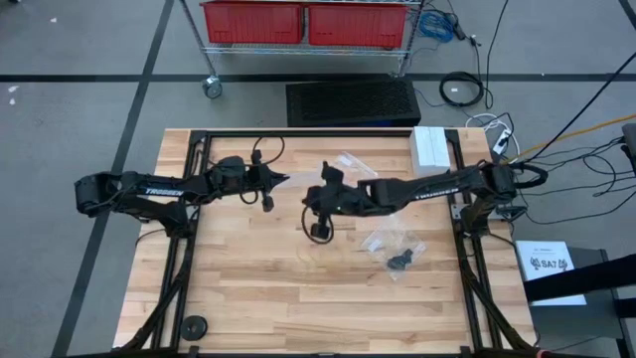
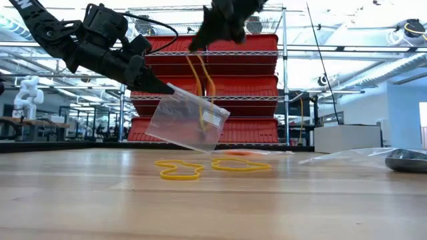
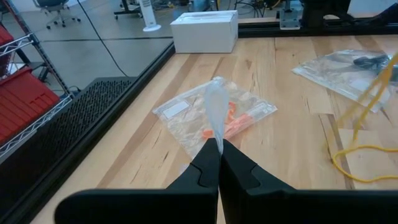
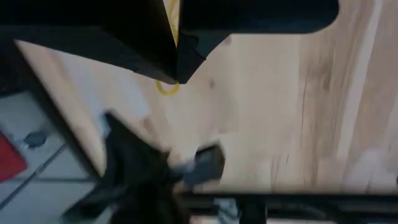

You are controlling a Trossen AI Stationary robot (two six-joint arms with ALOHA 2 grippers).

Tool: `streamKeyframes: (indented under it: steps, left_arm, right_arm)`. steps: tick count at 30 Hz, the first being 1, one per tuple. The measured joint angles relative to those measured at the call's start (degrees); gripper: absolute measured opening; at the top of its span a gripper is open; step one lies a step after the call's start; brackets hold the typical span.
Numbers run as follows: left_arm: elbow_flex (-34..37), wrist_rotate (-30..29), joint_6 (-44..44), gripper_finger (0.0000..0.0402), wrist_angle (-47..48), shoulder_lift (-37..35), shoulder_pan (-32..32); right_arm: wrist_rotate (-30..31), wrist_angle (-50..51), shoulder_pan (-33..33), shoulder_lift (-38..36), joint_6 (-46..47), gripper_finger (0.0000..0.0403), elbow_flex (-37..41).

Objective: Sort rubber bands
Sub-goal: Put the yellow rubber band into the open transparent zip bag

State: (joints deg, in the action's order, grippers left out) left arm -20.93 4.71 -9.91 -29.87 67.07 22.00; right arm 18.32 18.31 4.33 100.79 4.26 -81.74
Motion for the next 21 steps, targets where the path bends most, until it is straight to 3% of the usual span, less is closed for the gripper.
streamKeyframes:
  steps: [13, 21]
  left_arm:
    - [0.00, 2.84, 0.00, 0.0002, 0.04, 0.00, 0.00]
    - [0.00, 4.72, -0.96, 0.0002, 0.85, 0.00, 0.00]
  right_arm:
    - [1.31, 2.00, -4.01, -0.07, -15.94, 0.0000, -10.89]
    - [1.40, 5.21, -5.09, -0.17, -19.61, 0.0000, -14.86]
